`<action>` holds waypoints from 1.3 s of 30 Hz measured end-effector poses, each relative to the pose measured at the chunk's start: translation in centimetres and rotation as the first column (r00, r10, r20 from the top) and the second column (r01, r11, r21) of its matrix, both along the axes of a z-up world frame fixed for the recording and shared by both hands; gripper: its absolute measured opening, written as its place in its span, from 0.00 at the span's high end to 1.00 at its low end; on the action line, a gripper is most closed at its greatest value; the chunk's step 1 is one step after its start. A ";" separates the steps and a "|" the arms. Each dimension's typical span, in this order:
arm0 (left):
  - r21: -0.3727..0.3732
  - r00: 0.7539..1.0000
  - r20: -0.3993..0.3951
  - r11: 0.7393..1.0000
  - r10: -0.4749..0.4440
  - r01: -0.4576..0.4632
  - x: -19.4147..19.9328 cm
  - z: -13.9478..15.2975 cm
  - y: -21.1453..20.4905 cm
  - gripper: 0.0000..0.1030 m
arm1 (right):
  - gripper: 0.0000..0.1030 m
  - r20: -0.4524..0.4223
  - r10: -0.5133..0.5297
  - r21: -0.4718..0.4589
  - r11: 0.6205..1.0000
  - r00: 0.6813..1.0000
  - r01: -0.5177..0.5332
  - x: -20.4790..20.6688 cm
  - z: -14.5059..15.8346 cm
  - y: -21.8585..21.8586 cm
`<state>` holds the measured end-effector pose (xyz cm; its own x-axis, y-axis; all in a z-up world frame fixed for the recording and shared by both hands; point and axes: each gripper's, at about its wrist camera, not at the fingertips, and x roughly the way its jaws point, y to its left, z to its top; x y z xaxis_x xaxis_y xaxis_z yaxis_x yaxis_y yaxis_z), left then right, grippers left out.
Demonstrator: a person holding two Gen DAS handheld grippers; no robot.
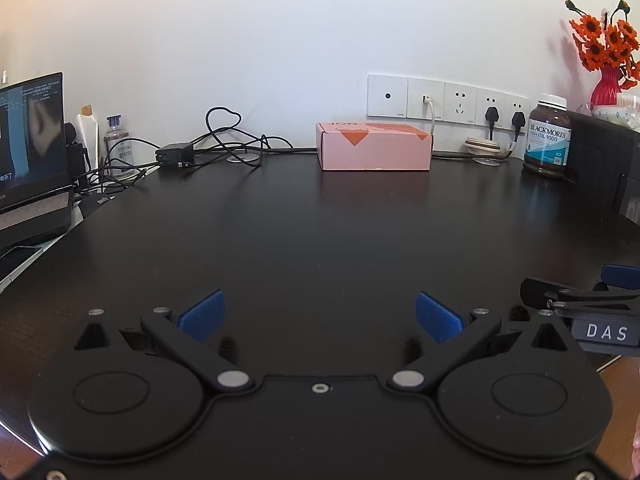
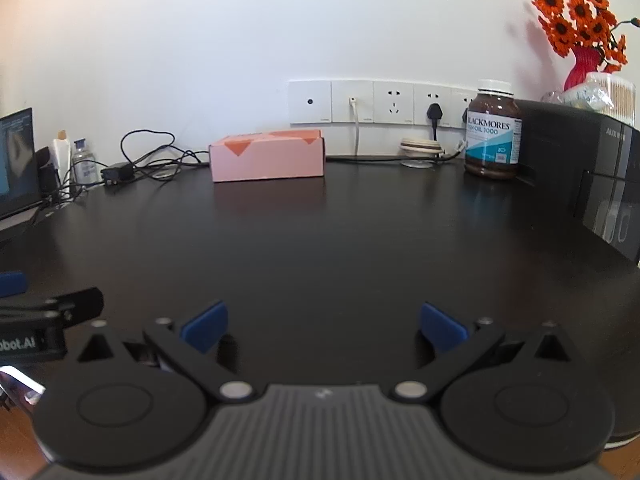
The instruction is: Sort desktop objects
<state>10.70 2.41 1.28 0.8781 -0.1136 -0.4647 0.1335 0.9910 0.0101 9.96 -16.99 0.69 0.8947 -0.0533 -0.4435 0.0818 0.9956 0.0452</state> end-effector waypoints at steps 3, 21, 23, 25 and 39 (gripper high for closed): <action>-0.001 1.000 -0.004 1.000 -0.001 0.001 0.0 -0.2 0.0 0.00 | 0.01 0.005 0.000 -0.014 1.000 1.000 0.000 0.0 -0.1 0.2; 0.008 1.000 0.013 1.000 0.002 -0.003 -0.5 -0.9 -0.2 0.00 | 0.01 0.083 0.050 -0.031 0.998 0.995 -0.047 -0.7 -0.9 0.6; 0.007 1.000 0.016 1.000 -0.002 0.002 -0.5 -0.9 -0.2 0.00 | 0.01 0.092 0.053 -0.032 0.998 0.994 -0.051 -0.8 -1.0 0.6; 0.003 1.000 0.021 1.000 -0.001 0.001 -0.6 -1.0 -0.1 0.00 | 0.01 0.100 0.057 -0.033 0.998 0.993 -0.054 -0.9 -1.1 0.5; 0.001 0.998 0.059 1.000 0.029 -0.029 -1.3 -1.4 0.0 0.00 | 0.01 0.124 0.050 -0.036 0.998 0.991 -0.045 -1.1 -1.3 0.5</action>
